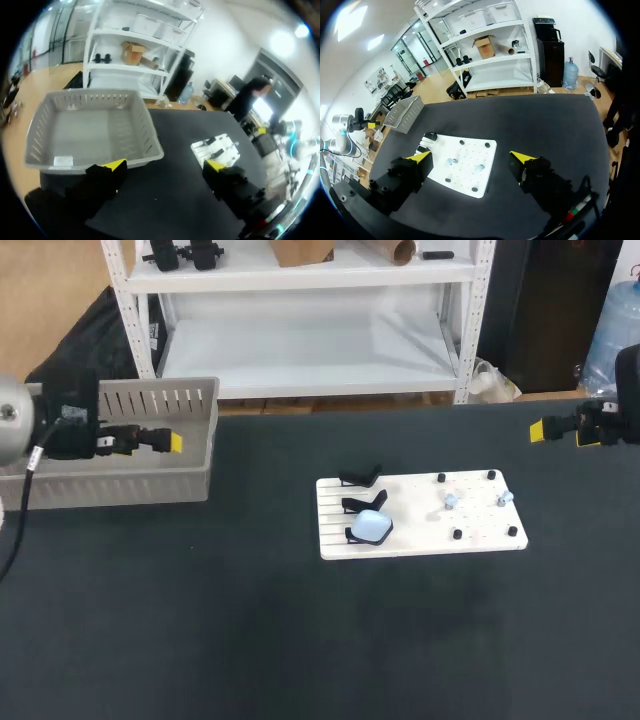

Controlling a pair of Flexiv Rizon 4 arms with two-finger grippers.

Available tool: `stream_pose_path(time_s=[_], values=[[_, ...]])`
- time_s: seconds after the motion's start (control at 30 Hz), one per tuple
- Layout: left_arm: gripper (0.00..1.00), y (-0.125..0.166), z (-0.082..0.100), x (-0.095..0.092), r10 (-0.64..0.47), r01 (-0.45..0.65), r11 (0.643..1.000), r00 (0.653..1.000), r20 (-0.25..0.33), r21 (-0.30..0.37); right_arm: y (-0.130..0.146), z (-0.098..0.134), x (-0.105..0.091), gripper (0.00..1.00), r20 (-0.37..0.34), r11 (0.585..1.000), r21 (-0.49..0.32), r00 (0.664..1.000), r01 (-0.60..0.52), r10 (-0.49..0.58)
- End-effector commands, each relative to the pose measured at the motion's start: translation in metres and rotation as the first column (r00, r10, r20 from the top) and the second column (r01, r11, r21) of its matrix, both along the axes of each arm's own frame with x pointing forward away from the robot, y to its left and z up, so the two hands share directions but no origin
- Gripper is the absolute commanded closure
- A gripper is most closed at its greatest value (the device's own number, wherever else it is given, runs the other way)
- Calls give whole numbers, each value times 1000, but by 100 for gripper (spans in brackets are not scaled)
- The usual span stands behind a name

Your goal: Pick up each earbud case from the left stands, insert the matching earbuds, close the lid, and place the case in the box.

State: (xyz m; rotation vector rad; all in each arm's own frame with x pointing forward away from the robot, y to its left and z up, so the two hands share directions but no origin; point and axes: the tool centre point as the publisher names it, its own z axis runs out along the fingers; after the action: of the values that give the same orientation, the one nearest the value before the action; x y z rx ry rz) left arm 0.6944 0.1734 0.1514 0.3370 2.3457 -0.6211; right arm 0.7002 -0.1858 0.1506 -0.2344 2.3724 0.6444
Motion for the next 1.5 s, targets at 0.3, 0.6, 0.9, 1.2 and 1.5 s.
stream_pose_path(time_s=[0.3,0.6,0.9,1.2,1.5], values=[[0,-63,8,3,-521,501,853,839,161,150,0,0,0,0,0,1000,0,1000,-1,1],[0,-108,-21,-5,-755,708,655,627,193,264,0,0,0,0,0,1000,0,1000,-1,1],[0,-151,-56,-16,-865,827,495,441,239,266,0,0,0,0,0,1000,0,1000,-1,1],[0,-186,-85,-19,-885,851,437,350,307,292,0,0,0,0,0,1000,0,1000,-1,1],[22,-214,-100,-8,-871,860,454,372,321,235,0,0,0,0,0,1000,0,1000,-1,1]])
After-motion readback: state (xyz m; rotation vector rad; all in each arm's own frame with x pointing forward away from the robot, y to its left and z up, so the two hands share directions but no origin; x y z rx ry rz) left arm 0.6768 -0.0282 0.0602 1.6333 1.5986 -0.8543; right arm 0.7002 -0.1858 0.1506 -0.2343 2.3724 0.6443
